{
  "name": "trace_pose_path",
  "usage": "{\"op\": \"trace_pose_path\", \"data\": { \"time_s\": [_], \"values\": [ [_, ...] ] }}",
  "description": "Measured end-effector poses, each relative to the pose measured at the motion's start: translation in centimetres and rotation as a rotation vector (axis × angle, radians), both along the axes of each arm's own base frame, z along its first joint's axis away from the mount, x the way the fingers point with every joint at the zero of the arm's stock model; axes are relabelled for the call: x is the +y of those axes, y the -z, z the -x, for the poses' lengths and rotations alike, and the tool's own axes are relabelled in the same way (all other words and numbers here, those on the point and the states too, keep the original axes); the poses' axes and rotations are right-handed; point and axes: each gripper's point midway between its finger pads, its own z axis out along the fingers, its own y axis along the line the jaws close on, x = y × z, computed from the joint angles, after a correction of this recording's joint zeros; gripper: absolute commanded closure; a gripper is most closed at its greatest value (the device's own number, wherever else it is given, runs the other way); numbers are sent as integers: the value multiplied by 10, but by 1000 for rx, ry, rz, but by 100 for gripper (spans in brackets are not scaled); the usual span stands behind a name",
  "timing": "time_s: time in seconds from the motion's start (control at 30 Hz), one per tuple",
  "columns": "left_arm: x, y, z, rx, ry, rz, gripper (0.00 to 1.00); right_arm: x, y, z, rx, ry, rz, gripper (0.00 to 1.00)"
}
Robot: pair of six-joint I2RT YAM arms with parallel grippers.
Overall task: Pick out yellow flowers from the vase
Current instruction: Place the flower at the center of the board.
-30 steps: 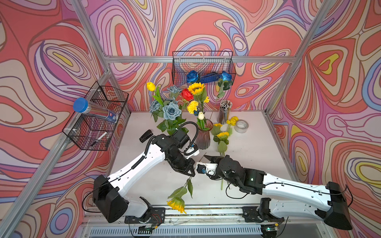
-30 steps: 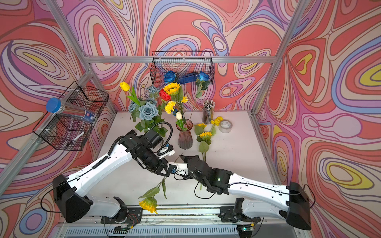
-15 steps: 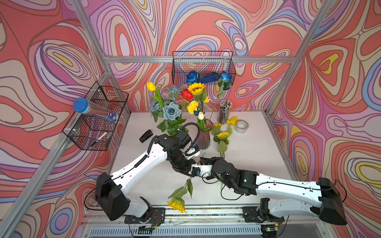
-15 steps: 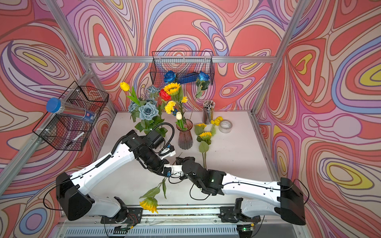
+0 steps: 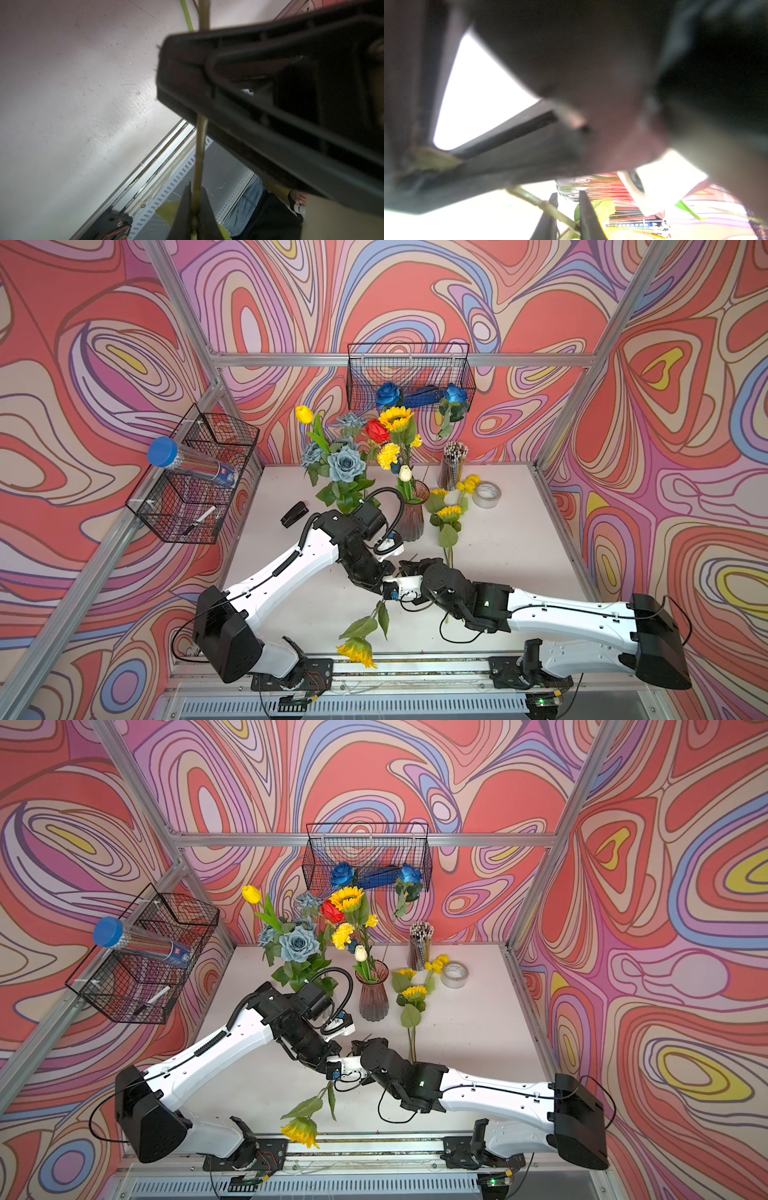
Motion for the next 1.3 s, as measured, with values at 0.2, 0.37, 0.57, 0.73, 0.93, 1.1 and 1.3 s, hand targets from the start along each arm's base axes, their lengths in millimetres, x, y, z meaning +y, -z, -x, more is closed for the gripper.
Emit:
{"op": "trace_pose_path", "data": {
  "time_s": [0.2,0.37,0.57,0.73,0.93,1.1,1.3],
  "values": [
    [2,-1,-1,-7,1,-8,93,-1,6,4,-10,-17,48,100],
    [1,-1,-3,-11,-11,-9,68,-5,1,7,-27,-17,44,100],
    [-1,-2,-14,-48,-37,-6,50,-9,-6,11,-53,-18,34,100],
    [0,-7,-34,-73,-122,20,41,-11,-11,6,-72,13,20,100],
    [18,-51,-86,-266,-399,205,25,-10,-8,7,-76,12,28,100],
    [52,-117,-120,-509,-611,346,24,-9,-6,9,-71,5,33,100],
    [105,-154,-150,-686,-874,401,24,-9,-11,11,-42,27,-53,100]
  ]
}}
